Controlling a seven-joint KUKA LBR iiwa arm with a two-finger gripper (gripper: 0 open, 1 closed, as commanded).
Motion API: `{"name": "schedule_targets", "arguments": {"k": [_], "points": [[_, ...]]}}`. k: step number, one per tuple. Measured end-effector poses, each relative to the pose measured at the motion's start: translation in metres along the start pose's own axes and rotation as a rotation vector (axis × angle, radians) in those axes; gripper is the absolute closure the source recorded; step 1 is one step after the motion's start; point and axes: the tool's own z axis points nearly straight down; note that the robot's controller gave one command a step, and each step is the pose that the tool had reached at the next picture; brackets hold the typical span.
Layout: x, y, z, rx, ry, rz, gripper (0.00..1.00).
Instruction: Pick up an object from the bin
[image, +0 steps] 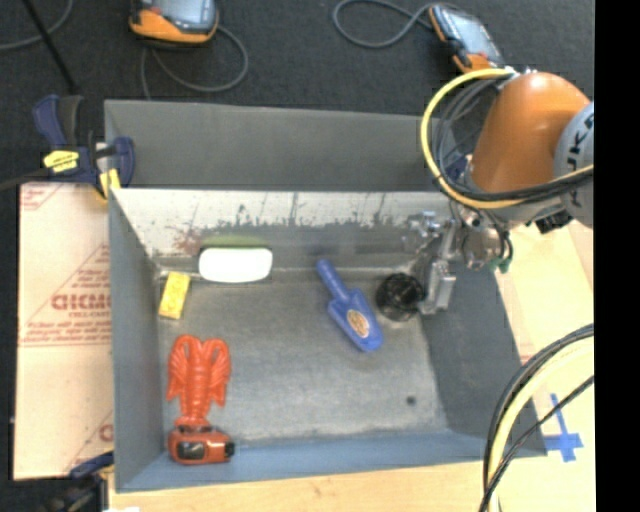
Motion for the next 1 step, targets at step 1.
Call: {"name": "schedule_targets", "arguments": {"k": [1], "points": [[-0.0016,0.0003,-0.0051,0.001,-0.008,-0.002,0.0]]}}
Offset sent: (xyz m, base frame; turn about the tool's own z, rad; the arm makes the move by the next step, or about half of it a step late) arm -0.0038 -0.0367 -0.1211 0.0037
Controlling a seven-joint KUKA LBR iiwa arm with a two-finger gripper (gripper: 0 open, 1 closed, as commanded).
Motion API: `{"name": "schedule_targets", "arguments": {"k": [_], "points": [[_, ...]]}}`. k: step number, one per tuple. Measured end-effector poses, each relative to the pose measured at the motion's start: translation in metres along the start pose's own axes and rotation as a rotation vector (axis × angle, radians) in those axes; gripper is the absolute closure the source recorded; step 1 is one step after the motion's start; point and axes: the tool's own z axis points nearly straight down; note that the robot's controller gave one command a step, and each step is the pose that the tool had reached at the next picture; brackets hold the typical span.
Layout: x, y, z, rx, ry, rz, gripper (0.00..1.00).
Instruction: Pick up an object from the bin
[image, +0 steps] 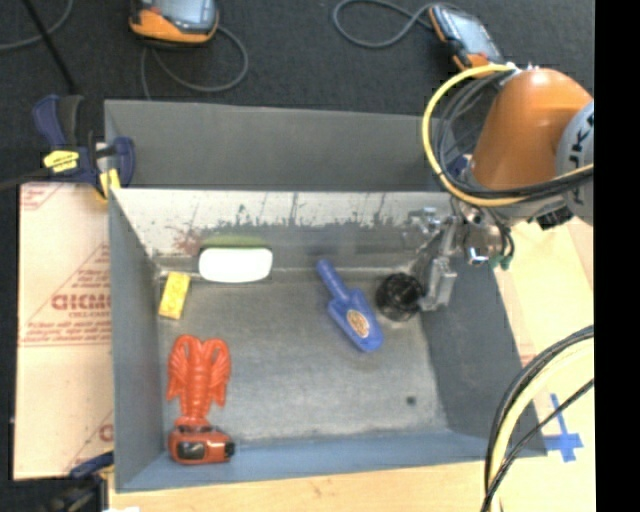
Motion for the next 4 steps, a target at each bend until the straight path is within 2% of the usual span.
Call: {"name": "schedule_targets", "arguments": {"k": [1,2,3,4], "points": [[0.002,-0.026,0.084,0.001,-0.004,0.005,0.0],[0.0,-0.034,0.088,-0.001,0.003,-0.058,0.0],[0.004,-0.042,0.066,-0.001,-0.003,0.073,0.0],[-0.003,-0.046,0.119,-0.001,-0.007,0.113,0.0]]}}
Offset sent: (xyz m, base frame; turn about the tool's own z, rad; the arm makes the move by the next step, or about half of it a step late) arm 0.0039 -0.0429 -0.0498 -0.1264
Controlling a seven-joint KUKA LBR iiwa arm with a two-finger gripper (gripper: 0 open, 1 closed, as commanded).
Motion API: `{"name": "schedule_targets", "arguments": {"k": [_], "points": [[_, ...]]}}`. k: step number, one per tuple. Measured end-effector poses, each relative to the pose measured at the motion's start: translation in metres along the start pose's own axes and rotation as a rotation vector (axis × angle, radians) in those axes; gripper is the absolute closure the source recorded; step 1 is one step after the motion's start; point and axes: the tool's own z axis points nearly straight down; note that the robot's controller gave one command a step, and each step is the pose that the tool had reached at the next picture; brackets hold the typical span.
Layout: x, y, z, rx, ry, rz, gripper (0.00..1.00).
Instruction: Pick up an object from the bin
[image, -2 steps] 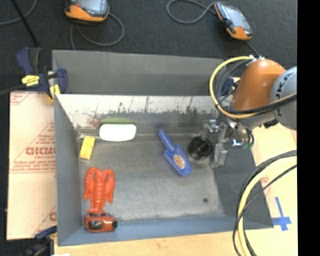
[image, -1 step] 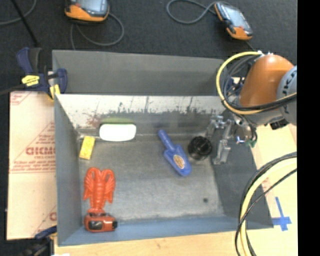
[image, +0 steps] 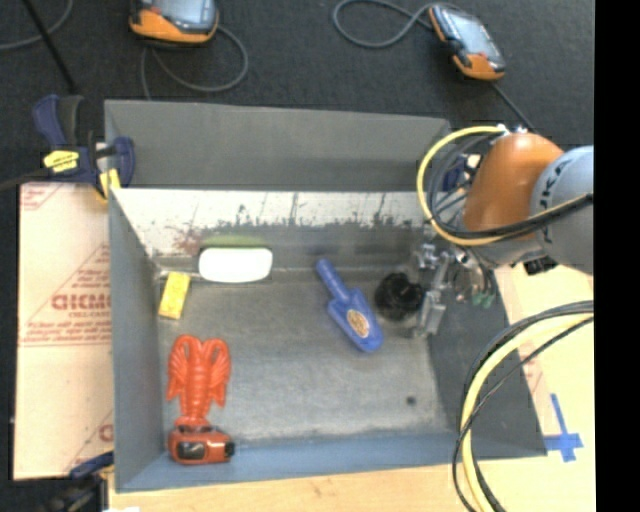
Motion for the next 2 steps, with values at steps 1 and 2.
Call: {"name": "schedule_targets", "arguments": {"k": [1,2], "points": [[0.0122,0.004,0.0058,0.001,0.006,0.097,1.0],[0.0123,0.0039,0.0059,0.002,0.007,0.096,1.0]]}}
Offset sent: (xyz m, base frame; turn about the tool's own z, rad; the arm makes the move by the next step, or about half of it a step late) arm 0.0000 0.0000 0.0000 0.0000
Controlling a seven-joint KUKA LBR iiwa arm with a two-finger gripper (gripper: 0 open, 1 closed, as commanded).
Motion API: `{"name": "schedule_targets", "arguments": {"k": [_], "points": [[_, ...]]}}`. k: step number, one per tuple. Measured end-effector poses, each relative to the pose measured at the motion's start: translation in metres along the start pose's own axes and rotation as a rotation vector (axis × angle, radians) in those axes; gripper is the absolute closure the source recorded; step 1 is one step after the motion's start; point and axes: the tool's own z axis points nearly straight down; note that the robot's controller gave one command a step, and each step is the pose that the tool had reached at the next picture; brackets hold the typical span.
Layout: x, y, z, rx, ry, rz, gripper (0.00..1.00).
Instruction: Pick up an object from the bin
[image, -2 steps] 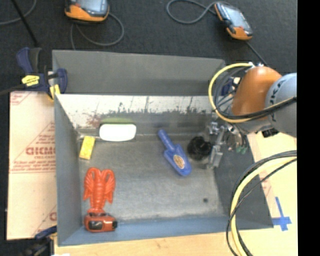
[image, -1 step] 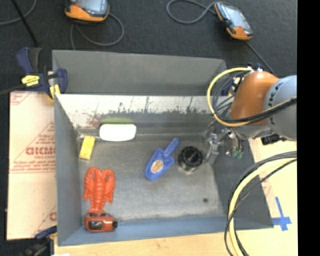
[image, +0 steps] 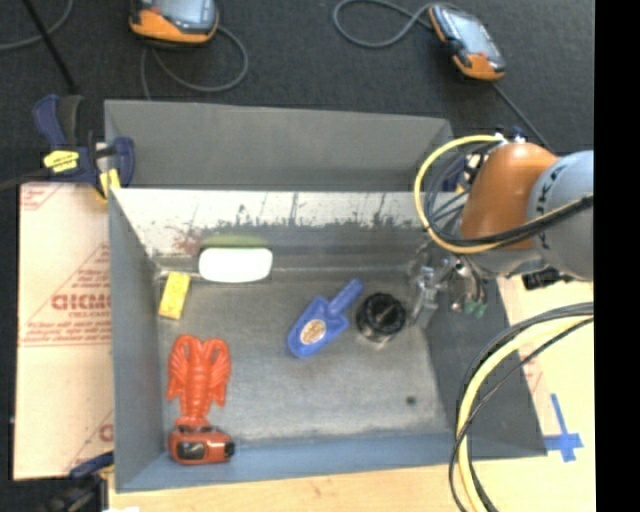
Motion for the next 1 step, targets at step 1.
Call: {"name": "schedule_targets", "arguments": {"k": [1], "points": [[0.0004,-0.0001,-0.0016,0.0,0.001,0.0,1.0]]}}
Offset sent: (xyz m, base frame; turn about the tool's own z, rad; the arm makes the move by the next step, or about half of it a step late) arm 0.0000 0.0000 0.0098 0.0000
